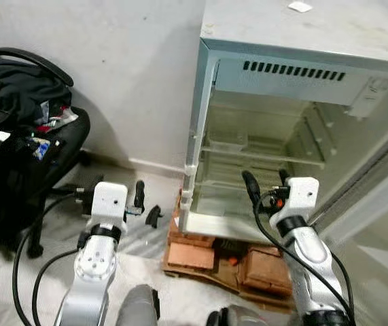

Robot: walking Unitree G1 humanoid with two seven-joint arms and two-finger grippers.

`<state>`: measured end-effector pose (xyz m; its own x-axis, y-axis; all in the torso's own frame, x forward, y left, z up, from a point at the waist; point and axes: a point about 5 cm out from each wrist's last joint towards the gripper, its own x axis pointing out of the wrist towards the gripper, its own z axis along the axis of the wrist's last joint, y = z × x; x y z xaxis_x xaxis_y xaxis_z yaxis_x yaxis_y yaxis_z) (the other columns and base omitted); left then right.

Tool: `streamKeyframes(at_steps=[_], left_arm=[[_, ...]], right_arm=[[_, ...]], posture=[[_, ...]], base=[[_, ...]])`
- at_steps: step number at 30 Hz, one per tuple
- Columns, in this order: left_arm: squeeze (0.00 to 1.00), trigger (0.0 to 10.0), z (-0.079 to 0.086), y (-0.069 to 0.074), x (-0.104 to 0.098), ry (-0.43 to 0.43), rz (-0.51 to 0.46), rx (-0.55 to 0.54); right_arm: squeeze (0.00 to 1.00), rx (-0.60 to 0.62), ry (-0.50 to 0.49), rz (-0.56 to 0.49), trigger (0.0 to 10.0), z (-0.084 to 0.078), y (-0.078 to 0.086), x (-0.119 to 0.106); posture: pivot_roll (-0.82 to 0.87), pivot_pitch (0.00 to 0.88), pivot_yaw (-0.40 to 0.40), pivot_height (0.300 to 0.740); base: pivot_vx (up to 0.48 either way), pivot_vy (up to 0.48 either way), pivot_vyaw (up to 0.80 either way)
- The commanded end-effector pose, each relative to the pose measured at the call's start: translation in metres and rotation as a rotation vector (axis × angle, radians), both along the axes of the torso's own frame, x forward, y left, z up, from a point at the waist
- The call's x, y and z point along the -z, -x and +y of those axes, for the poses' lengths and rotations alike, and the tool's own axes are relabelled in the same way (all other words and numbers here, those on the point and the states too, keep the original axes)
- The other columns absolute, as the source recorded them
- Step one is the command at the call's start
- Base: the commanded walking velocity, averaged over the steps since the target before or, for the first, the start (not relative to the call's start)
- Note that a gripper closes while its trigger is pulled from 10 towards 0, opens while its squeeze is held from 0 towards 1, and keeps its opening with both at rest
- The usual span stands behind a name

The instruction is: Restocking fridge

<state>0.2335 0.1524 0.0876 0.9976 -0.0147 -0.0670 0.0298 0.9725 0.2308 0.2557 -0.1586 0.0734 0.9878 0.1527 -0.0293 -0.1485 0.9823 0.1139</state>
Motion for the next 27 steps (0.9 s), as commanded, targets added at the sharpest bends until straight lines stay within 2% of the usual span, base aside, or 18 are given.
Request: streamKeyframes(at_steps=[1, 10, 17, 22, 27], left_arm=[[0.00, 10.0, -0.002, 0.000, 0.002, -0.008, -0.007, 0.008], [0.00, 10.0, -0.003, 0.000, 0.003, 0.000, -0.005, 0.011], [0.00, 10.0, -0.006, -0.005, 0.001, -0.001, -0.012, 0.024], [0.00, 10.0, -0.009, -0.007, -0.001, 0.025, -0.010, 0.049], [0.00, 10.0, -0.013, -0.007, 0.000, 0.019, -0.001, 0.061]], right_arm=[[0.00, -0.017, 0.013, -0.014, 10.0, 0.004, 0.001, -0.004], [0.00, -0.021, 0.004, 0.015, 10.0, 0.009, 0.001, -0.003], [0.00, -0.003, 0.004, 0.003, 10.0, 0.005, -0.005, -0.008], [0.00, -0.012, 0.014, 0.006, 10.0, 0.006, -0.004, -0.009], [0.00, -0.021, 0.013, 0.011, 10.0, 0.009, -0.003, -0.008]], posture=[[0.12, 0.029, -0.061, 0.740], [0.12, 0.042, -0.061, 0.740], [0.11, 0.051, -0.060, 0.740], [0.11, 0.070, -0.064, 0.740], [0.10, 0.071, -0.064, 0.740]], base=[[-0.431, 0.000, 0.00], [-0.412, 0.000, 0.00], [-0.357, 0.000, 0.00], [-0.300, -0.339, 0.00], [0.000, -0.477, 0.00]])
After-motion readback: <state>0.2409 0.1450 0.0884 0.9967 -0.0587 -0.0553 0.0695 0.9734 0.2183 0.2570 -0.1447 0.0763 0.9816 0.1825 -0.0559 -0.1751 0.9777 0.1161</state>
